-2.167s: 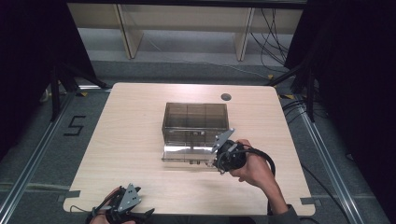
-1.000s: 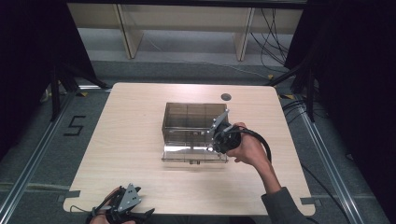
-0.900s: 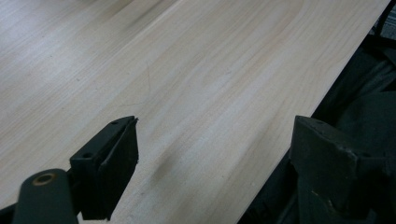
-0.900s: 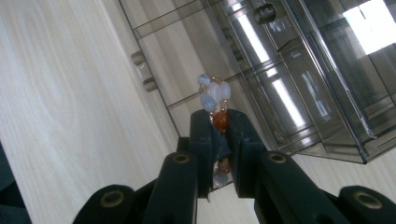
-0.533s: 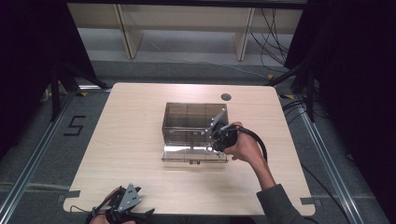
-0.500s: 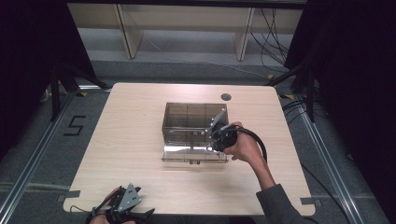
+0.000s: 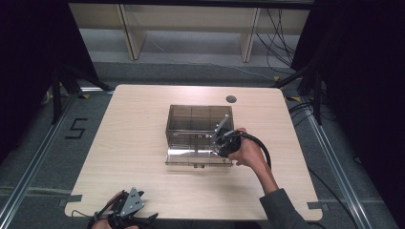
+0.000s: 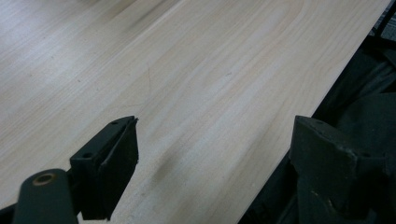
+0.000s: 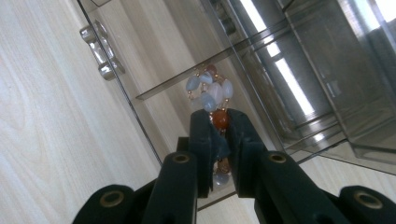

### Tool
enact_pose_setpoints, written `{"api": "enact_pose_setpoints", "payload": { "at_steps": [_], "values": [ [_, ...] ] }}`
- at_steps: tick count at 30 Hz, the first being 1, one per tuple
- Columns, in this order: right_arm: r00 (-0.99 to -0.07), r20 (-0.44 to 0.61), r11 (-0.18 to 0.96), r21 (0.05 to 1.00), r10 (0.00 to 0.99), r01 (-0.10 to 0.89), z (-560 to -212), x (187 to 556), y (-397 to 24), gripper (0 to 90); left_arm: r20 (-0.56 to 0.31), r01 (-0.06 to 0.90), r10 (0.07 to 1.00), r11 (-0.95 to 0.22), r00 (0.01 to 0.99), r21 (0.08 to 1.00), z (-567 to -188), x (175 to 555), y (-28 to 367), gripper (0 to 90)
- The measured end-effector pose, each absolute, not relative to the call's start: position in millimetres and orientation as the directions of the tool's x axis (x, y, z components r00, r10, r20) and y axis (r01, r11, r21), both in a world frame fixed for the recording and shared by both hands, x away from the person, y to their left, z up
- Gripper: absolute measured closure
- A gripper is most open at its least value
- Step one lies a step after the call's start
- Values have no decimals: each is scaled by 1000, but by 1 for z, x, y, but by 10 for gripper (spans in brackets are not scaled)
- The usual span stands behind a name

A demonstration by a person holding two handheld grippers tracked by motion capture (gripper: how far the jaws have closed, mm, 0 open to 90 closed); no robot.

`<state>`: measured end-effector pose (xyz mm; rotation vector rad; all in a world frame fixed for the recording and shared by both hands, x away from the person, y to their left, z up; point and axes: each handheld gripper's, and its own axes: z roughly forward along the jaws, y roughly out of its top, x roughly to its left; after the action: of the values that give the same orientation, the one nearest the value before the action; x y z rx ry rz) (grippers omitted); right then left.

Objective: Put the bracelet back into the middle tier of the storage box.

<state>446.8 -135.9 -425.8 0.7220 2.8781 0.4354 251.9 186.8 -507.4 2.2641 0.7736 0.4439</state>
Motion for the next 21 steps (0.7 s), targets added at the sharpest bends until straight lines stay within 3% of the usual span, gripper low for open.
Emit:
{"api": "enact_pose_setpoints", "payload": {
  "at_steps": [7,10,12,15,17,21],
  "values": [
    [-888,-102,869,284,448,406,-433,450,-135,820,83,406,637,-581,766,706,-508,252,187,156],
    [-869,-69,848,270,490,457,-436,447,-133,819,90,405,642,-578,761,708,-508,252,187,156],
    [-892,-95,872,282,441,401,-437,450,-133,815,83,406,637,-581,766,706,-508,252,187,156],
    [-886,-92,866,278,454,415,-436,449,-133,802,82,408,638,-581,766,704,-508,253,187,156],
    [-903,-97,879,295,418,375,-437,451,-133,765,88,409,640,-584,763,701,-508,252,187,156],
    [-890,-92,865,299,446,403,-434,449,-132,695,92,402,641,-580,762,709,-508,252,187,156]
  ]
}}
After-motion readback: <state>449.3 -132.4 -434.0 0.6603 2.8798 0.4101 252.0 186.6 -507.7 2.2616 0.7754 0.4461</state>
